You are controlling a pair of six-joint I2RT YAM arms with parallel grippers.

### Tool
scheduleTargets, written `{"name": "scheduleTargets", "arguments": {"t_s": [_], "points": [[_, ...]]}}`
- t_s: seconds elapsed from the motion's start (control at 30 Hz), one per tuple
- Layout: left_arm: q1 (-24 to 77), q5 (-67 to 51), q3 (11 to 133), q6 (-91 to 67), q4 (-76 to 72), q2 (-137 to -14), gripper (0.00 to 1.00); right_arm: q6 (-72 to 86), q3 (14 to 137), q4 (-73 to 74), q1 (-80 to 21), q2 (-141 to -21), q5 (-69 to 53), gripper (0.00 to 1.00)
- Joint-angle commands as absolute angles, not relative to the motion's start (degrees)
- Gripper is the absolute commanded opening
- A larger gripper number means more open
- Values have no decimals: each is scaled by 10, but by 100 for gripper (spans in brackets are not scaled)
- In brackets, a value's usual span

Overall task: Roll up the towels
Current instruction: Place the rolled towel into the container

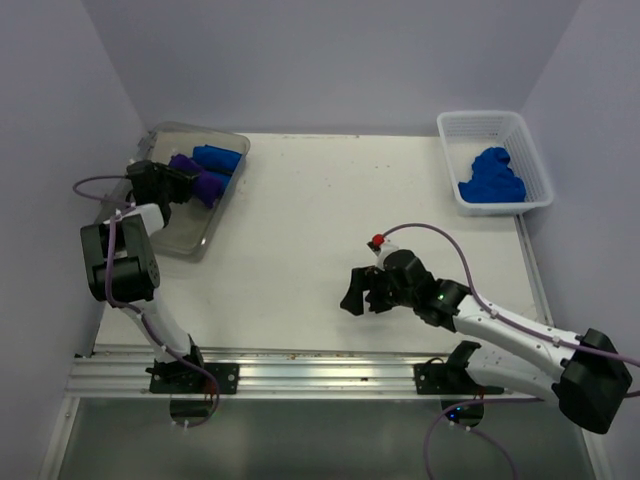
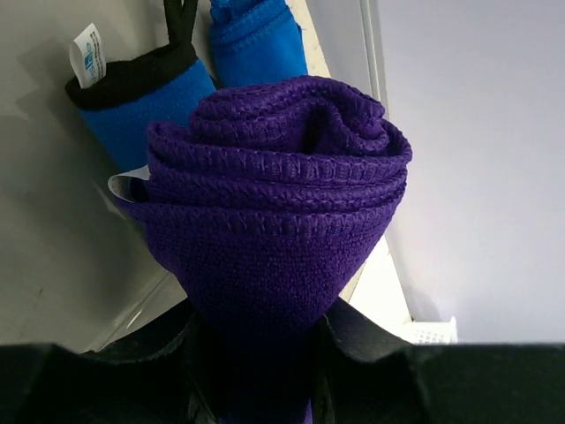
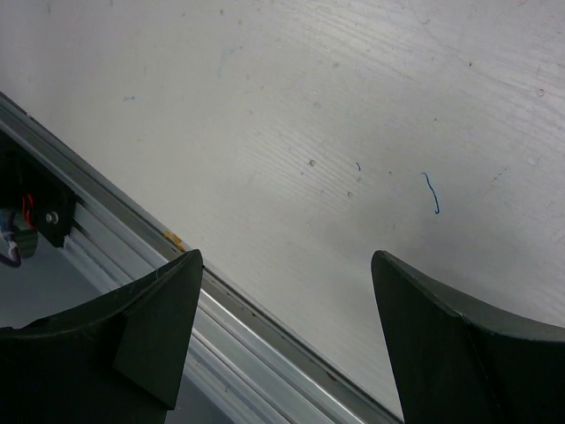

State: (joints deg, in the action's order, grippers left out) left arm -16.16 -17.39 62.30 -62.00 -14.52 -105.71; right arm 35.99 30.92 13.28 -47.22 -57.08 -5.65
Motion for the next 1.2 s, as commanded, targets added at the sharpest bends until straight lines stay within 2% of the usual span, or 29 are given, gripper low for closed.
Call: {"name": "scheduleTargets", "arguments": {"t_s": [0.0, 0.33, 0.5, 0.77, 0.83, 0.87, 1.0, 1.17], "points": [[-165, -178, 607, -644, -285, -1070, 27, 357, 330, 119, -472, -586, -61, 81], [-165, -176, 576, -600, -267, -1094, 32, 345, 352, 107, -472, -629, -69, 81], [-165, -149, 584, -565, -211, -1078, 47, 342, 352, 102, -471, -636, -72, 82], [-166, -144, 591, -601, -185, -1108, 49, 345, 347, 102, -471, -628, -70, 82], [-165, -150, 591, -614, -188, -1114, 55, 346, 345, 104, -471, -626, -68, 82], [-166, -151, 592, -617, -185, -1120, 64, 346, 345, 105, -472, -624, -67, 82], [-165, -149, 605, -609, -155, -1117, 78, 349, 345, 109, -472, -618, -64, 82], [-165, -136, 623, -590, -91, -1101, 82, 350, 348, 108, -472, -620, -64, 82]]}}
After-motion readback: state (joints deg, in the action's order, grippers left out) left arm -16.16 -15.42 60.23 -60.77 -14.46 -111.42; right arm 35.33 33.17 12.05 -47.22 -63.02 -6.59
